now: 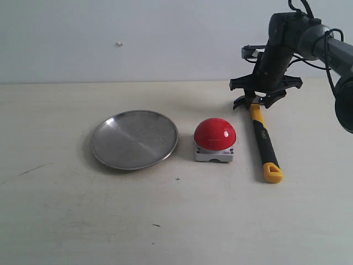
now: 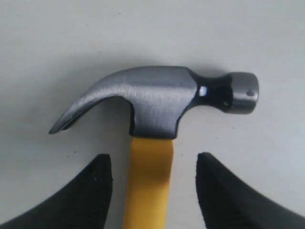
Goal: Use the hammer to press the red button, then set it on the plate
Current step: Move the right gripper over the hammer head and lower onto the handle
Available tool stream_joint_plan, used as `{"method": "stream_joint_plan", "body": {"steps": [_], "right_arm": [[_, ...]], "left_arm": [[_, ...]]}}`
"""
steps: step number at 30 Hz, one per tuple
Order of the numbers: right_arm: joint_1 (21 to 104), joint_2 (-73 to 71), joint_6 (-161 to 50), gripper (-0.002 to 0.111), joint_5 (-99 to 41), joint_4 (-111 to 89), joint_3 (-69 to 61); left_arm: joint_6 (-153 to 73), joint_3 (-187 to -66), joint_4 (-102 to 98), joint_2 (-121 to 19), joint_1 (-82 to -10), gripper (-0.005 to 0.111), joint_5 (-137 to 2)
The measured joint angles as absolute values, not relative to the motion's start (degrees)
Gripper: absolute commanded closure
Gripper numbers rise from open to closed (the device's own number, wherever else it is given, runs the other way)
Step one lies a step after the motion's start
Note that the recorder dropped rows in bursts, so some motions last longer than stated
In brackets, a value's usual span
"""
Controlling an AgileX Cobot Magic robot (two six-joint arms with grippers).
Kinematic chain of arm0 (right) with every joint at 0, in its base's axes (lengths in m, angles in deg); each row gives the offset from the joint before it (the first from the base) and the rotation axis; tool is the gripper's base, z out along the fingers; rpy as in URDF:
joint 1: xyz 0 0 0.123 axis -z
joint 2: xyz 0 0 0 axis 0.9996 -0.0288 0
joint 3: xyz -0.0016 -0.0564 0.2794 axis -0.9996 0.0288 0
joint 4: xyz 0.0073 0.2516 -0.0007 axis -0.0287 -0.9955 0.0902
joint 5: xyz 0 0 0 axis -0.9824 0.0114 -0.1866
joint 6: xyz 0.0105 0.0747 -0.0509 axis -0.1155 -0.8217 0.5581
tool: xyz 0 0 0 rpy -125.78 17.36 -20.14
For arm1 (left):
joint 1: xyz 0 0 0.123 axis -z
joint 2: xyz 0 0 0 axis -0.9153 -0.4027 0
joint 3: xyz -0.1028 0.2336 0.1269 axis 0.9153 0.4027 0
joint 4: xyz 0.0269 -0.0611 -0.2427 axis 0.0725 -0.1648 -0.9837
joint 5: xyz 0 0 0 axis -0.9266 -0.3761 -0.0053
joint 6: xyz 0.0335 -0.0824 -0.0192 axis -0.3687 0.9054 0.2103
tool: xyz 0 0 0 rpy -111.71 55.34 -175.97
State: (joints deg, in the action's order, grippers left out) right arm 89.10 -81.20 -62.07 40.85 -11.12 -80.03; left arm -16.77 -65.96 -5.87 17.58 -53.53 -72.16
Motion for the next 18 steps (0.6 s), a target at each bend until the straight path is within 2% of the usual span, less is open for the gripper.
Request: {"method": "stream_joint_plan", "body": {"steps": [14,18], "right_arm": [[89.1,-83.3,-62.7,0.056,40.8,-10.8,-80.0],[89.1,-83.3,-62.8,0.066,40.8,-10.8,-80.0]], "left_arm": [[-16.8,-66.0,-5.9,17.6,-53.5,0.107,-72.2],[-16.8,-66.0,-5.9,17.6,-53.5,0.107,-72.2]]}}
